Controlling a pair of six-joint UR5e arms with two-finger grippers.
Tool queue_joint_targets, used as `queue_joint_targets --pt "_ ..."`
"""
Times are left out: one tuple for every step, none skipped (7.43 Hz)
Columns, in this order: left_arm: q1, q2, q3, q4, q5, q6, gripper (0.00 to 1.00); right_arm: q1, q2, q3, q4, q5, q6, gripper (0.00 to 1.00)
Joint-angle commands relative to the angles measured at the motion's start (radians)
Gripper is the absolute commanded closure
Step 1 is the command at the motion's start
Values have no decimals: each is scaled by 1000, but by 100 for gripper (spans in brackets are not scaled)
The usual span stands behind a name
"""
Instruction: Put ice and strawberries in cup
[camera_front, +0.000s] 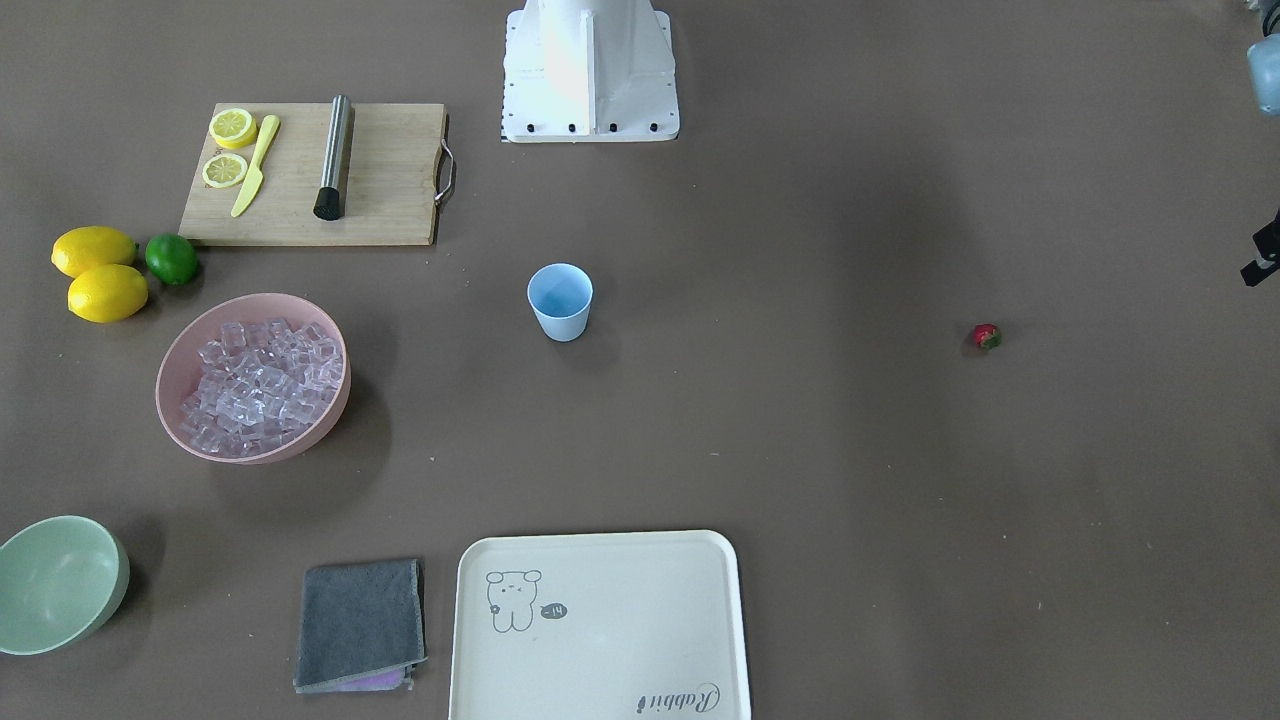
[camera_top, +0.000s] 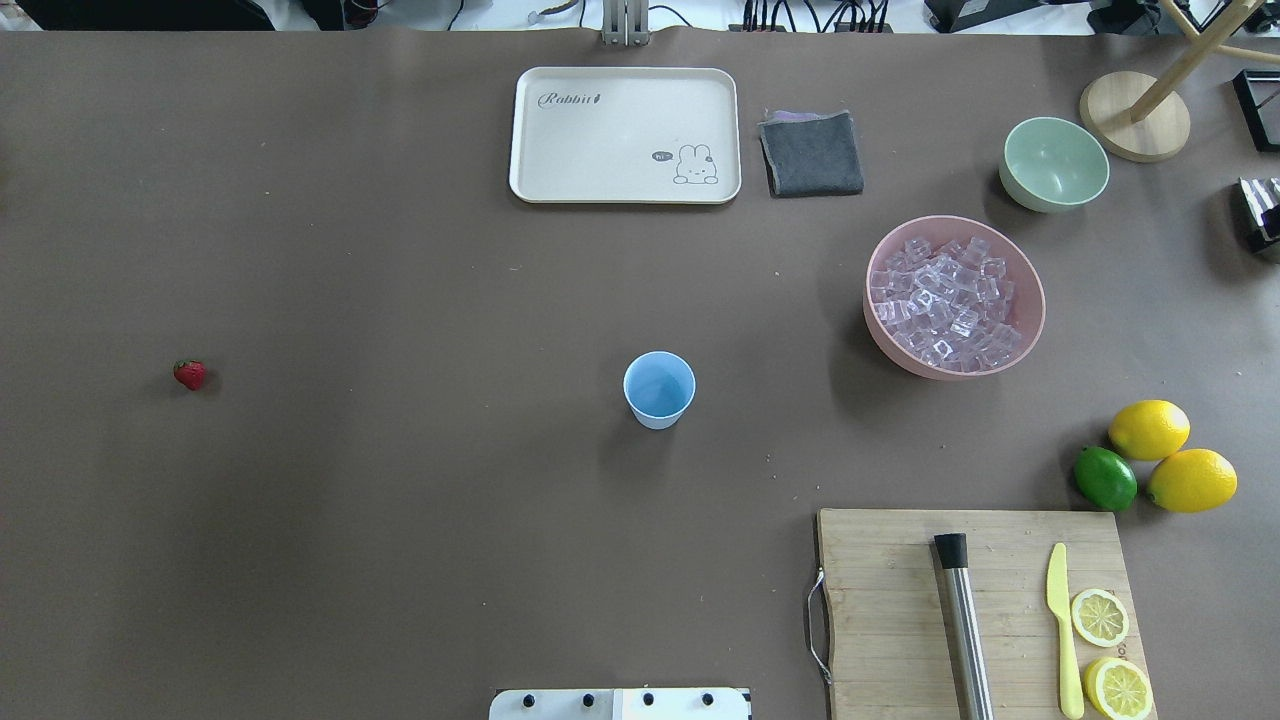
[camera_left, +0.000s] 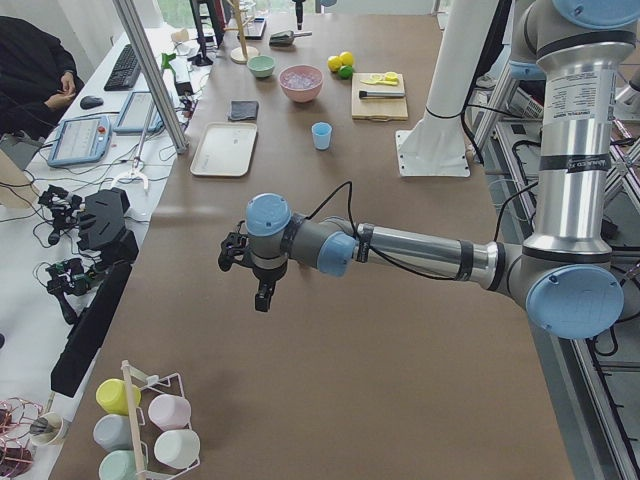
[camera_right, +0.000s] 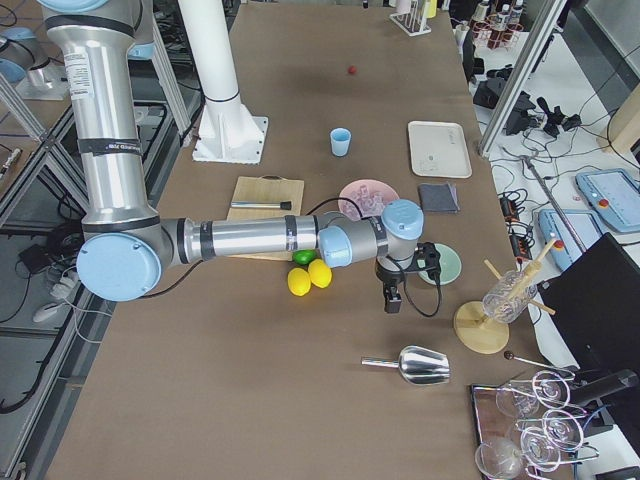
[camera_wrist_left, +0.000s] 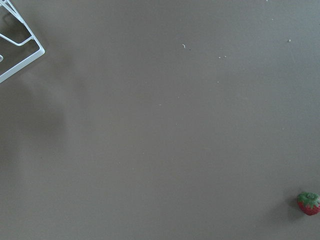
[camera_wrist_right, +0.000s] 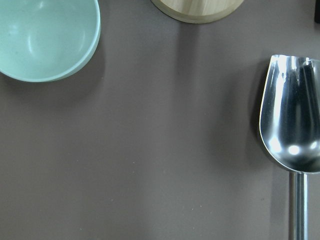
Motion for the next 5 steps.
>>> queue_joint_targets --pt "-3 15 -5 -3 -1 -2 2 -25 6 4 46 24 35 0" --pt "-7 17 -11 0 -1 -4 2 -64 27 13 47 22 105 0" --pt "-7 23 -11 -2 -1 -4 2 -106 58 38 47 22 206 0" --pt "-7 29 -15 -3 -1 -4 2 -156 87 73 50 18 312 0" --pt "-7 29 -9 -3 -2 -4 2 -196 140 76 50 18 401 0"
